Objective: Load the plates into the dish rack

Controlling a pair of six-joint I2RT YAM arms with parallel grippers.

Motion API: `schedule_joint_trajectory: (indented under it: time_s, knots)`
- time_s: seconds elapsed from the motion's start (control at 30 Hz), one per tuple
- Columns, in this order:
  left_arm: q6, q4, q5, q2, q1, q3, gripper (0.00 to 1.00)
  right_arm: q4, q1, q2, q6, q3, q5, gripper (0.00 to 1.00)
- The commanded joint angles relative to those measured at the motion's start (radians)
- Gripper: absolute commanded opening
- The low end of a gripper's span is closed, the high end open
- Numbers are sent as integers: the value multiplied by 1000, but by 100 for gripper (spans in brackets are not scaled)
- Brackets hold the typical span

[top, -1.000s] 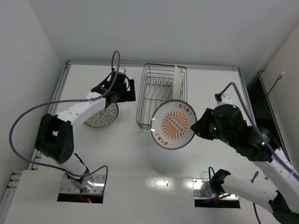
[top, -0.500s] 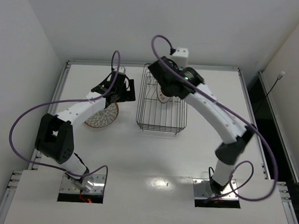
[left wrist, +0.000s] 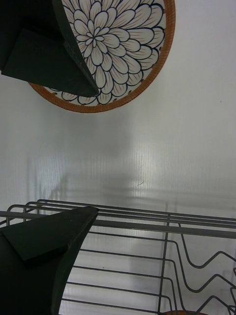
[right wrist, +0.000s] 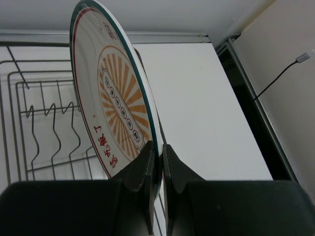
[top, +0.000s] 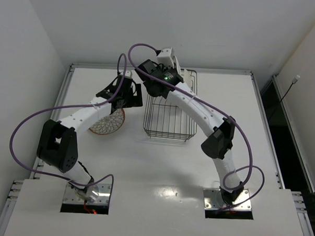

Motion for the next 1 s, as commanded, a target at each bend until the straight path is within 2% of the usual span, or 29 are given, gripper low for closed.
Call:
schedule_joint_trajectory:
  time_s: [0.0,0.13,0.63,0.93,0.97]
  knots:
    - [-7,15,2,-15,9,18,92,146,-30,8,-108,40,123,0]
    - [-7,15,11,-15,9,18,92,198,-52,44,-177,29,132,0]
    - [-7,15,11,-15,9,18,92,198,-99,163,-165,8,112,0]
    - [-7,6,11,-15,9,18,92,200,-118,195,-117,-11,-43,1]
    - [-7,6,11,-15,9,18,92,188,-118,205,-91,-24,-70,8]
